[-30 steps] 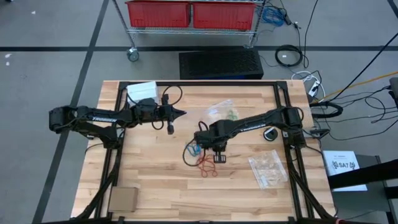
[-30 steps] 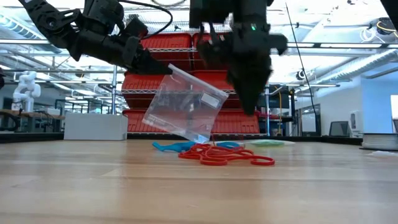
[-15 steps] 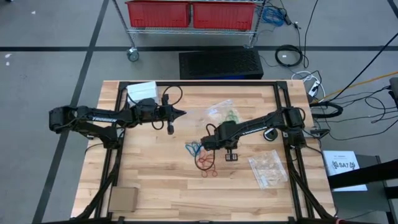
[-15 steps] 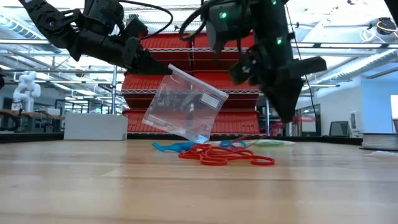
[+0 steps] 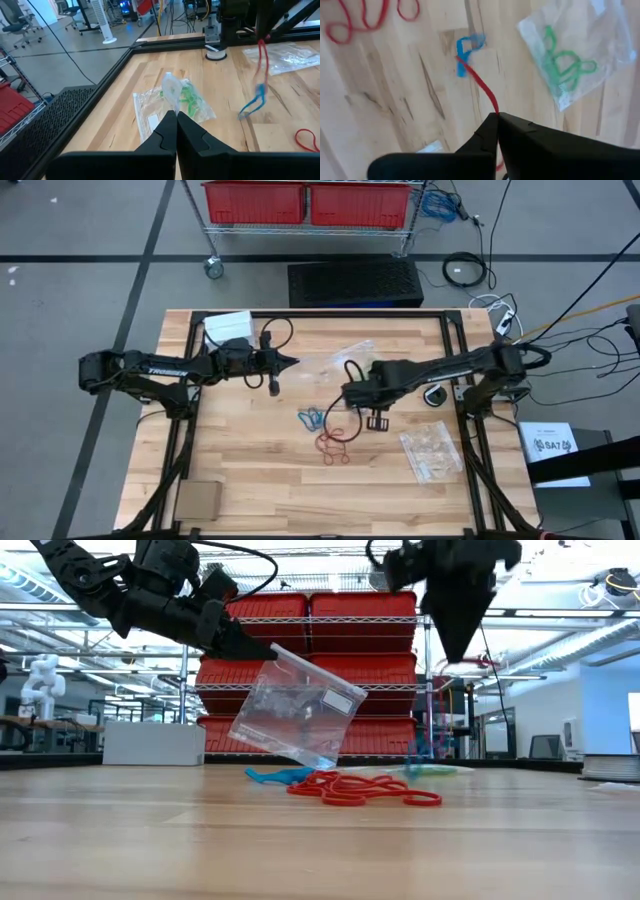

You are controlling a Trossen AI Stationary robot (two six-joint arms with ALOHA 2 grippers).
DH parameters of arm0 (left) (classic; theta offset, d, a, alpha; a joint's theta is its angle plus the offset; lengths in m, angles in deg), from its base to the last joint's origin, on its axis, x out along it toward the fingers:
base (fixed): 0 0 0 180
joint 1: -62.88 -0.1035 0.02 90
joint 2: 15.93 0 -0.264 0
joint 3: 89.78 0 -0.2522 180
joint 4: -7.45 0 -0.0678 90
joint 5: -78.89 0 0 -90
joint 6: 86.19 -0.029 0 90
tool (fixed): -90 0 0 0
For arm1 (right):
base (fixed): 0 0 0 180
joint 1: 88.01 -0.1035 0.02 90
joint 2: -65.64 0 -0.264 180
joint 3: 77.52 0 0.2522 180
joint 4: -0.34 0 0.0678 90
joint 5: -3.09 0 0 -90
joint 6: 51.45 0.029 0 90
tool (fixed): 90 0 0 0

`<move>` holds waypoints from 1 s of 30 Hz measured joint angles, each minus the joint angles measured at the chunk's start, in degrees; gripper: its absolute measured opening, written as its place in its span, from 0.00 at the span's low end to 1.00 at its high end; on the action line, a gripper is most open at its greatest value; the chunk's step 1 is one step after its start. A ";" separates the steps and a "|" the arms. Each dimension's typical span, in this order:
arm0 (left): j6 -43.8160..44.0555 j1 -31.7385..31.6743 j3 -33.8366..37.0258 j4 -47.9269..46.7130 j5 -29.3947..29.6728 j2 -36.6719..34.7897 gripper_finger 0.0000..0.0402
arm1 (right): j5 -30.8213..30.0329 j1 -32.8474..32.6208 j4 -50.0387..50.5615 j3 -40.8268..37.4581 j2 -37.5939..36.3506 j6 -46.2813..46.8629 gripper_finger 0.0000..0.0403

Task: Sort rubber bands
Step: Put the red rubber band into the top left transparent zip lock bag

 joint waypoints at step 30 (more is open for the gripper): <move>0.00 0.00 0.00 -0.11 0.02 -0.02 0.00 | -16.37 6.93 -31.47 1.14 -6.19 -17.64 0.00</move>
